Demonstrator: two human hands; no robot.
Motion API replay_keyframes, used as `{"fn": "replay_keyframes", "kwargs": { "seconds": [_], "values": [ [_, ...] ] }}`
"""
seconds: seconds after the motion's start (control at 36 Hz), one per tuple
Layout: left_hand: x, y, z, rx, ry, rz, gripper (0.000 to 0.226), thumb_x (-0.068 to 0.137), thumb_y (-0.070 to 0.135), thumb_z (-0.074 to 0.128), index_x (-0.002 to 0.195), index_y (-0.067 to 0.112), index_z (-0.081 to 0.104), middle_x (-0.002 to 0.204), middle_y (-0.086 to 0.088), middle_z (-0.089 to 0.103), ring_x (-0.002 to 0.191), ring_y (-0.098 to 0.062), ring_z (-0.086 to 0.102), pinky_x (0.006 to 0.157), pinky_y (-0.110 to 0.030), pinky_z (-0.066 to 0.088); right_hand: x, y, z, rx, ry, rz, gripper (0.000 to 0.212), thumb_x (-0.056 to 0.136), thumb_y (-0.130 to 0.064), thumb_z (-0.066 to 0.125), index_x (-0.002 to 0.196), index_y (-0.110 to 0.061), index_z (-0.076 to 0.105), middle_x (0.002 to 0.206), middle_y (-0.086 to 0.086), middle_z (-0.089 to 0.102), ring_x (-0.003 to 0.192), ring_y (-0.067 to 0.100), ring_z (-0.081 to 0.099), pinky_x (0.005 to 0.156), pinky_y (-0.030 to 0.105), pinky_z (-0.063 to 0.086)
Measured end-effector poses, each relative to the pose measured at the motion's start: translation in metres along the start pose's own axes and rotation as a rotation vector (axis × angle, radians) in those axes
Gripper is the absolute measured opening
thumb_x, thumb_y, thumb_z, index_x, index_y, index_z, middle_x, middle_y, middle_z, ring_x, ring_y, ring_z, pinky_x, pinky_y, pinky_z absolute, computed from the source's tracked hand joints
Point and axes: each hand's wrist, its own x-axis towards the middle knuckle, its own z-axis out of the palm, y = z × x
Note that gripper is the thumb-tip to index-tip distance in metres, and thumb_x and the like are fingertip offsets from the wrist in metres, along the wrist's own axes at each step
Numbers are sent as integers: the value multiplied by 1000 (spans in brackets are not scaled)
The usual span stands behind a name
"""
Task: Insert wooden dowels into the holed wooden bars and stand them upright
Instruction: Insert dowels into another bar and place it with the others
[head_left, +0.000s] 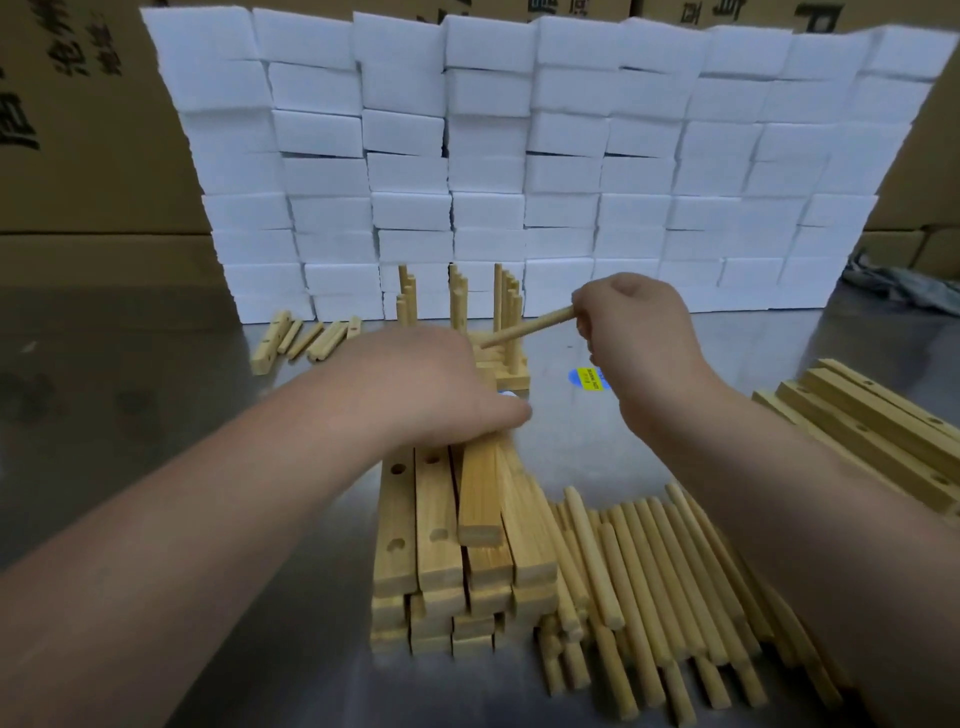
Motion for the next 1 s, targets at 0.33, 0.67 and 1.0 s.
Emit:
{"fn": "replay_keyframes", "kwargs": {
  "seconds": [0.33, 0.67, 1.0],
  "values": [
    [6, -4, 4, -254, 65, 19, 33, 82, 41, 51, 105, 21, 62, 86, 3, 63, 67, -8, 51, 57, -22, 38, 5, -7, -10, -27, -19, -84, 20, 80, -13, 47, 63, -18, 56, 49, -7, 51, 43, 11, 39, 42, 21, 34],
    [0, -29, -17, -1340, -94, -105, 30, 92, 9, 42, 96, 24, 68, 64, -6, 64, 42, -15, 55, 41, -20, 46, -3, -21, -22, -111, -43, -235, 34, 78, -16, 44, 57, -29, 67, 47, -3, 43, 36, 6, 33, 30, 10, 24],
    [0, -30, -16, -1474, -104, -180, 23, 91, 17, 51, 91, 0, 66, 56, -8, 56, 41, -11, 54, 40, -16, 45, -7, -20, -21, -297, -176, -372, 26, 86, -18, 50, 67, -28, 63, 35, -12, 43, 30, 6, 37, 31, 11, 25]
  ]
}}
